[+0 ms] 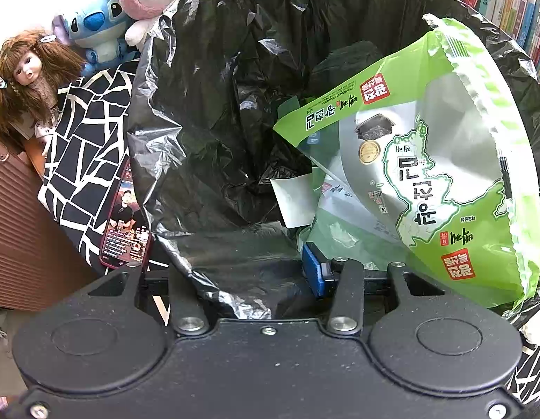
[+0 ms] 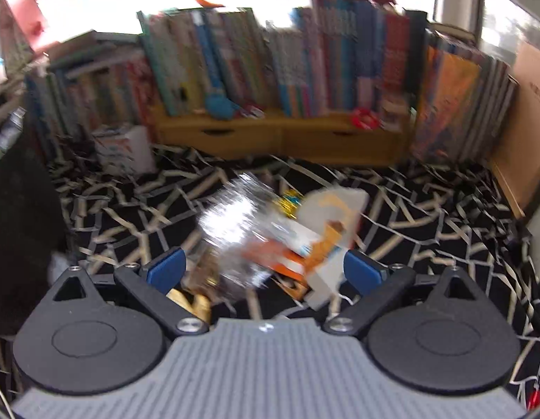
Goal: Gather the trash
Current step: 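Reach back to the mat and grasp the white tissue with the right tool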
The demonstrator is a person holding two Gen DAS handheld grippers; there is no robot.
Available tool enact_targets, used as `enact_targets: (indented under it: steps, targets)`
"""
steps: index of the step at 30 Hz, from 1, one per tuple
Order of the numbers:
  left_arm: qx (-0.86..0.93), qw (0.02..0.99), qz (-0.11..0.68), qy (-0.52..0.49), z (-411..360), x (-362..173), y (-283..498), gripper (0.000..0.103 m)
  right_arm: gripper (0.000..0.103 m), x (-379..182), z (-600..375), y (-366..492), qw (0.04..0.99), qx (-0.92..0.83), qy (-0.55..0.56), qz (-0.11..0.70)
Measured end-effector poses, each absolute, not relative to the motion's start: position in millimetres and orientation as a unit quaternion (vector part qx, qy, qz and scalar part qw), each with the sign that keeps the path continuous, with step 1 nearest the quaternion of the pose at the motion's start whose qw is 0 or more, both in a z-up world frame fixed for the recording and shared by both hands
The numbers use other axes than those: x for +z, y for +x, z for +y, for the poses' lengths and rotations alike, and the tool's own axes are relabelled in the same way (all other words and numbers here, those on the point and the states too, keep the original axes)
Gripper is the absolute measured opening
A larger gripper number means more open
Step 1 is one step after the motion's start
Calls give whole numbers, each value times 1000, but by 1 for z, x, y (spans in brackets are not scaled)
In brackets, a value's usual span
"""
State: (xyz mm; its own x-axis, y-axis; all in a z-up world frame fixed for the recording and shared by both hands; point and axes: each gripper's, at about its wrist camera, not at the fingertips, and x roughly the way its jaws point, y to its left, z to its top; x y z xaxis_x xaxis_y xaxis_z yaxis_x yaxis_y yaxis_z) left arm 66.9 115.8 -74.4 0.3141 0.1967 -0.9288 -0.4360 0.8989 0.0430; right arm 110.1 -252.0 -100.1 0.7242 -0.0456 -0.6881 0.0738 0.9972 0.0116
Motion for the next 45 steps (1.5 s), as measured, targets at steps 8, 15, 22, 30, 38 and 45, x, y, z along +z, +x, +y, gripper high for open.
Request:
enact_targets:
  steps: [8,15,22,30,38,45]
  targets:
    - [198,802,554,-107,115,-74,68,43,101,-140,-279,112,913,-81,15,398]
    - [200,801,555,-104,114,-75,68,43,100,-165,-304,131,905,-114,35,408]
    - [204,797,559,-100,112,-75,70,43,80,-187,-322,162,894,-112,66,429]
    - [212,793,563,-93,111,-75,74,43,59,-210,-337,190,878,-113,115,451]
    - [216,792,564,-91,111,-75,75,43,50,-216,-348,203,866,-101,178,457]
    - [217,792,564,-91,110,-75,76,43,30,-221,-338,208,860,-92,173,471]
